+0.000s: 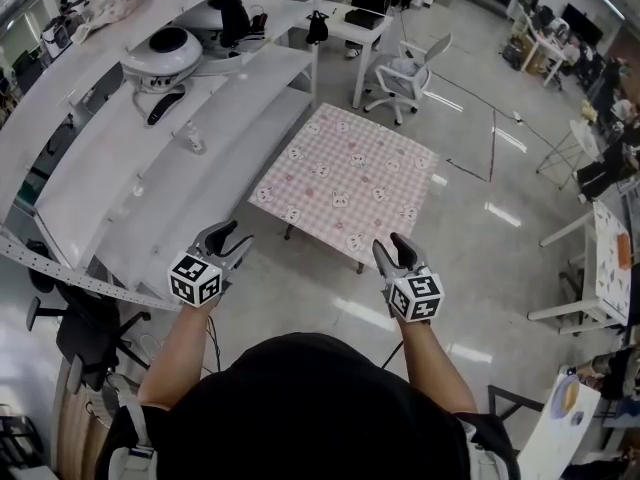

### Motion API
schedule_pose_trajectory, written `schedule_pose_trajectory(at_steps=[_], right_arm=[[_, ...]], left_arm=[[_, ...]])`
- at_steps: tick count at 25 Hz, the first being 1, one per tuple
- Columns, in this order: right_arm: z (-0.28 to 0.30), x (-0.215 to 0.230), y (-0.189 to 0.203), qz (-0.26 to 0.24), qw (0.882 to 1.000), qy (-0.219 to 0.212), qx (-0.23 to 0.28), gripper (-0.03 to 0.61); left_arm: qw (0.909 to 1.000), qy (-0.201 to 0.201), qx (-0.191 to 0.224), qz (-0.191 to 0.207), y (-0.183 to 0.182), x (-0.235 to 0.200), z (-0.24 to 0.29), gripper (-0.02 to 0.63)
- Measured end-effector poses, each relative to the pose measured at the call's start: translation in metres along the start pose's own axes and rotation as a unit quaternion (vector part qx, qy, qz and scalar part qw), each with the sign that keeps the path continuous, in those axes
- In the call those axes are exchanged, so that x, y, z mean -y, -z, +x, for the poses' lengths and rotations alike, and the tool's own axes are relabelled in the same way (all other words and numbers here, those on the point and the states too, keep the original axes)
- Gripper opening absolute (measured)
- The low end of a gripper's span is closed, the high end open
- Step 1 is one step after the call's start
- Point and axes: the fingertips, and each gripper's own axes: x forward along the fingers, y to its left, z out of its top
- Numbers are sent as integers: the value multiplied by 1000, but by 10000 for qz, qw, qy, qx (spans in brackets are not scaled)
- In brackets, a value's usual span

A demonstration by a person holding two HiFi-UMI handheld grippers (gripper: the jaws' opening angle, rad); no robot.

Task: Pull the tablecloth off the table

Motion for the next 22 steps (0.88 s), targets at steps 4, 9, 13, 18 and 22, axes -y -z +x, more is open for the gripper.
schedule_pose_trajectory(at_steps=[4, 9, 13, 18, 22], right_arm=[[0, 4, 5, 19, 10000, -30, -39, 212], [1, 5, 7, 8, 10000, 29, -75, 216], [1, 3, 6, -39, 9999, 153, -58, 221], [7, -4, 2, -13, 9992, 392, -28, 228], [13, -10, -7, 16, 9981, 619, 14, 230]], left_arm=[[10000, 32, -65, 17, 2, 3, 8, 209], [10000, 71, -56, 8, 4, -2, 12, 212], [9998, 179, -47, 22, 7, -10, 15, 215], [9991, 425, -39, 65, 8, -27, 25, 219], [9979, 631, -49, 157, 1, -44, 32, 221]])
